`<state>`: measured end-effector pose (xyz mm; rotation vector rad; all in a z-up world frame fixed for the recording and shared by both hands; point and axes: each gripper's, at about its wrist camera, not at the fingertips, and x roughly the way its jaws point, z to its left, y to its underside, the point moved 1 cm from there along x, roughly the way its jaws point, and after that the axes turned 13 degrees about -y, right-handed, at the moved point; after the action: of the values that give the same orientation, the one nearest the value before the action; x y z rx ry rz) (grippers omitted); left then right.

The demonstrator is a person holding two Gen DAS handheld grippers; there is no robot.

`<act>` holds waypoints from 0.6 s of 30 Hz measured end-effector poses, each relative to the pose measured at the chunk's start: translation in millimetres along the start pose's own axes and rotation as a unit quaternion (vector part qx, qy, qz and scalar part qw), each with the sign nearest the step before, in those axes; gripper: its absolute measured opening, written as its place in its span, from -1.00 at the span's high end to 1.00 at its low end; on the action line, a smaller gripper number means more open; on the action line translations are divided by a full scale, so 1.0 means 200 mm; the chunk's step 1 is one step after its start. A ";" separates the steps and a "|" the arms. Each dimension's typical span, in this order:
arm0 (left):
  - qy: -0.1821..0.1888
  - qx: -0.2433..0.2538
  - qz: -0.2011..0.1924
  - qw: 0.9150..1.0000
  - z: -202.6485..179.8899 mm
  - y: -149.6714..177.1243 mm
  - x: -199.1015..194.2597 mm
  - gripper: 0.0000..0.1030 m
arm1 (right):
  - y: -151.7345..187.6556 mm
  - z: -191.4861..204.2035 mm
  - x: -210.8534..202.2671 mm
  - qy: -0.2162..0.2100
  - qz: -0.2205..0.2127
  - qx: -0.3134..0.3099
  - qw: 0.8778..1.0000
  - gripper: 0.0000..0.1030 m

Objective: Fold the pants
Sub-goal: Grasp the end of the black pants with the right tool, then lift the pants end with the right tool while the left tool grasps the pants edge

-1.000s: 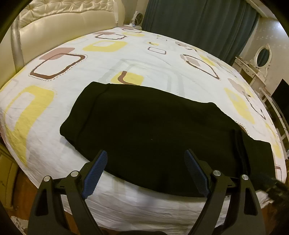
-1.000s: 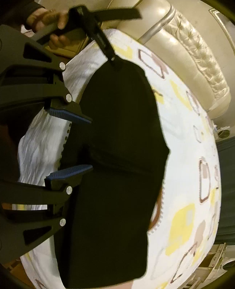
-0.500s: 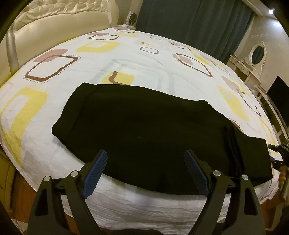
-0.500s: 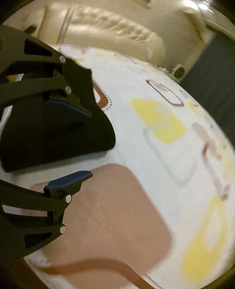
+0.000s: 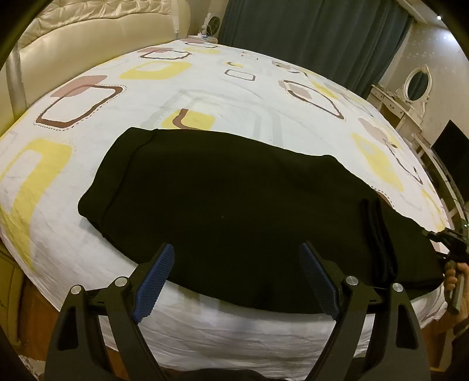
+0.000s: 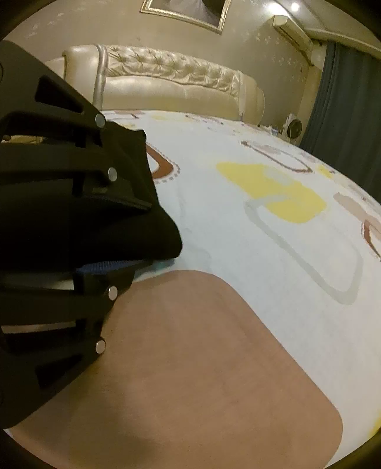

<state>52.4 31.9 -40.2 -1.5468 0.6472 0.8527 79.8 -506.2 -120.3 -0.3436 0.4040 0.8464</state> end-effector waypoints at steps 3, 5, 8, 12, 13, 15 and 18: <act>0.001 -0.006 -0.001 1.000 0.01 0.00 -0.01 -0.66 | 0.09 -0.01 -0.09 -0.025 0.001 0.007 1.000 0.20; 0.002 -0.009 0.000 1.000 0.01 0.00 -0.01 -0.66 | 0.15 -0.02 -0.14 -0.035 0.007 0.005 0.999 0.16; 0.003 -0.008 0.002 1.000 0.00 0.00 -0.01 -0.66 | 0.26 -0.04 -0.22 -0.041 0.019 0.002 0.999 0.09; 0.004 -0.003 -0.002 1.000 -0.01 0.01 -0.02 -0.66 | 0.36 -0.06 -0.29 -0.046 0.030 0.008 0.998 0.06; 0.003 -0.001 -0.004 1.000 -0.01 0.01 -0.02 -0.66 | 0.38 -0.07 -0.30 -0.046 0.032 0.008 0.998 0.06; 0.003 0.000 -0.006 1.000 -0.01 0.01 -0.03 -0.66 | 0.39 -0.07 -0.31 -0.045 0.032 0.008 0.998 0.07; 0.003 -0.002 -0.007 1.000 0.00 0.00 -0.03 -0.66 | 0.40 -0.07 -0.32 -0.034 0.034 0.000 0.999 0.18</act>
<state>49.2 30.6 -36.0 -1.5561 0.6394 0.8398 -23.5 -504.4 -112.4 -0.3014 0.3539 0.9212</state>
